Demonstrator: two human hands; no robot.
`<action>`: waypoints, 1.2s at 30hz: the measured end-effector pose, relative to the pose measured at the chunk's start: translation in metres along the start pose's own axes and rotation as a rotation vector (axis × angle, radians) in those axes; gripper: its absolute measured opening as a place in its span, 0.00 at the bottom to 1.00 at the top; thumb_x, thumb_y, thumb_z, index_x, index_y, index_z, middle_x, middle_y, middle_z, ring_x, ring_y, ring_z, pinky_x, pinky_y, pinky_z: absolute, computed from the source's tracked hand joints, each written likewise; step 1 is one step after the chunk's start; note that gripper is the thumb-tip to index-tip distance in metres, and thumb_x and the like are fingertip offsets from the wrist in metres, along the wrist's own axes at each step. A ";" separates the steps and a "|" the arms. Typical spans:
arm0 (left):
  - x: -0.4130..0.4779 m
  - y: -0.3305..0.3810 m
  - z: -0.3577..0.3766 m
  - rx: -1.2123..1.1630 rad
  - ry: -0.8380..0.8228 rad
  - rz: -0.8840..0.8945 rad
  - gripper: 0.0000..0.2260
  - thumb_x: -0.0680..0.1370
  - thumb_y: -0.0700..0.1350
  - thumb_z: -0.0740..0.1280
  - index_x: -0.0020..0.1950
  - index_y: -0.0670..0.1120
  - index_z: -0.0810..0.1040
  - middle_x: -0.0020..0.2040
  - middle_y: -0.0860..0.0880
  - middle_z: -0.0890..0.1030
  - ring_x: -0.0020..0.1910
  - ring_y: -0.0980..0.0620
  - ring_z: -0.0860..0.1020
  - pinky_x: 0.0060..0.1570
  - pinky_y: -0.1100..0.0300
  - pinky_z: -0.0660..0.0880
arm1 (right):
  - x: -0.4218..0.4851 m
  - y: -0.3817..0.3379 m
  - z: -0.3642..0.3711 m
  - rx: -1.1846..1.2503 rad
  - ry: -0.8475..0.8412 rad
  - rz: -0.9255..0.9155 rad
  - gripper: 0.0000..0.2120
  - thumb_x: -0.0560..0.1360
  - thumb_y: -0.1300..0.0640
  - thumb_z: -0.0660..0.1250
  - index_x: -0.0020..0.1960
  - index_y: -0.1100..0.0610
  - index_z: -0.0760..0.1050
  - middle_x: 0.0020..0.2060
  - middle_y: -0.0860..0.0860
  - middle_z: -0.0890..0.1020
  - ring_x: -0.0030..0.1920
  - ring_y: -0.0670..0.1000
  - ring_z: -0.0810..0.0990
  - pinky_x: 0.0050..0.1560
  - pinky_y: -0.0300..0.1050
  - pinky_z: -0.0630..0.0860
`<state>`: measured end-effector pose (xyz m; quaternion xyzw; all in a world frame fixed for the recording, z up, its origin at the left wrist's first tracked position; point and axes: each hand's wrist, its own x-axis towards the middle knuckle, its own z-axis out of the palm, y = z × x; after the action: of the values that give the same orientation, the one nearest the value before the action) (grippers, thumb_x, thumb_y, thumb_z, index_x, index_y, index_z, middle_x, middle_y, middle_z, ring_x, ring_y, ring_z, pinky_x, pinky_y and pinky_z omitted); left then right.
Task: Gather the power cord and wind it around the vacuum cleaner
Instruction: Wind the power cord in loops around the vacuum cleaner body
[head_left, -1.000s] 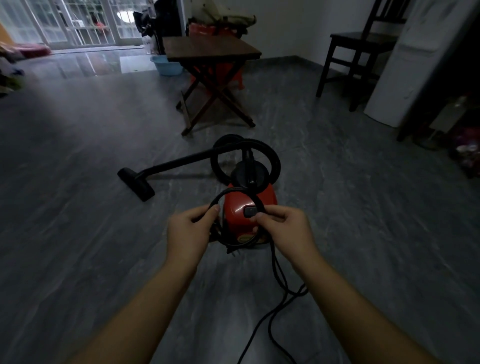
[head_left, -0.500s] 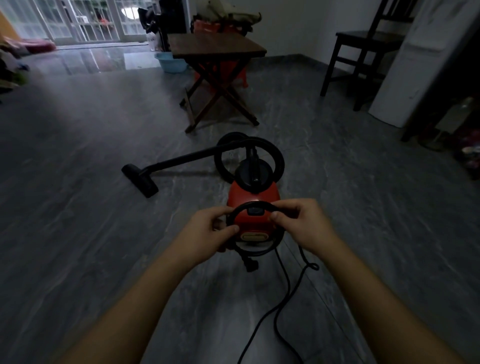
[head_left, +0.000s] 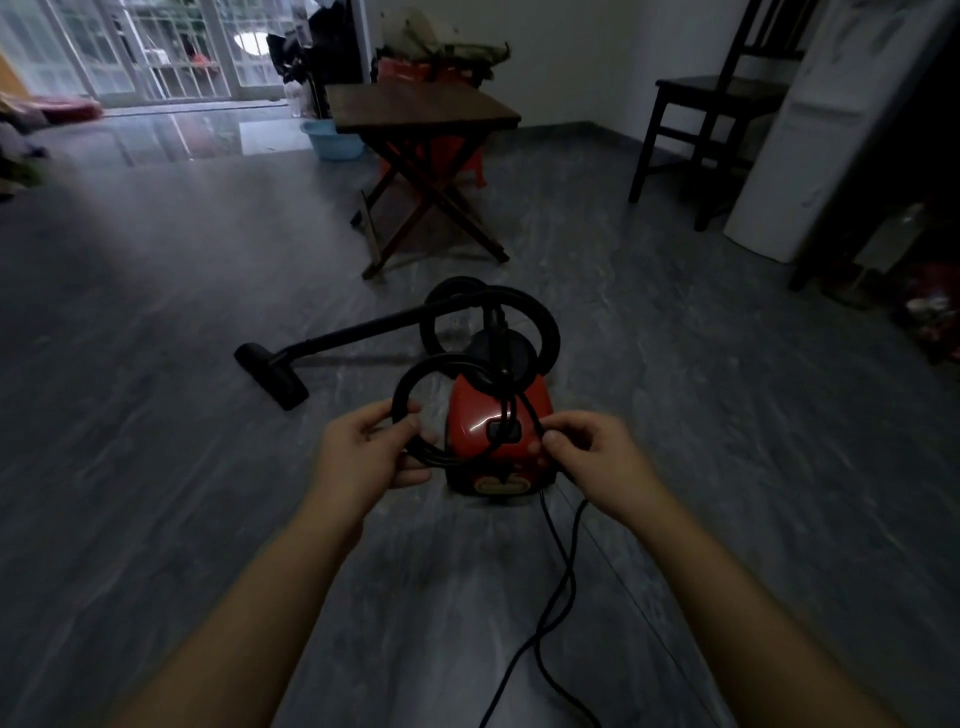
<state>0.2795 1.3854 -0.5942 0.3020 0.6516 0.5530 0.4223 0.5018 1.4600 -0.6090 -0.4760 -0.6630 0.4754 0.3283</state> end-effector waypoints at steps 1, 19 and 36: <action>0.000 -0.001 0.000 -0.006 0.012 -0.003 0.07 0.79 0.38 0.67 0.56 0.43 0.81 0.41 0.42 0.86 0.35 0.46 0.84 0.34 0.56 0.83 | -0.001 0.000 0.002 0.014 0.002 0.019 0.12 0.78 0.66 0.66 0.46 0.51 0.81 0.39 0.54 0.86 0.40 0.50 0.84 0.55 0.57 0.81; -0.006 -0.002 0.008 -0.109 0.035 -0.097 0.07 0.80 0.38 0.65 0.56 0.42 0.79 0.45 0.38 0.84 0.33 0.48 0.84 0.34 0.57 0.83 | -0.011 -0.008 0.021 0.155 -0.187 0.023 0.12 0.72 0.62 0.75 0.54 0.51 0.80 0.41 0.45 0.86 0.44 0.41 0.85 0.44 0.33 0.79; -0.015 -0.003 0.018 -0.191 -0.052 -0.134 0.05 0.79 0.39 0.67 0.54 0.41 0.79 0.42 0.43 0.87 0.40 0.43 0.86 0.36 0.56 0.83 | -0.010 0.007 0.032 0.027 -0.034 0.100 0.23 0.62 0.34 0.75 0.49 0.47 0.80 0.35 0.45 0.82 0.38 0.45 0.83 0.42 0.43 0.80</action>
<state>0.3020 1.3805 -0.5944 0.2305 0.6036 0.5748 0.5021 0.4793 1.4408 -0.6260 -0.4957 -0.6376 0.5082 0.2991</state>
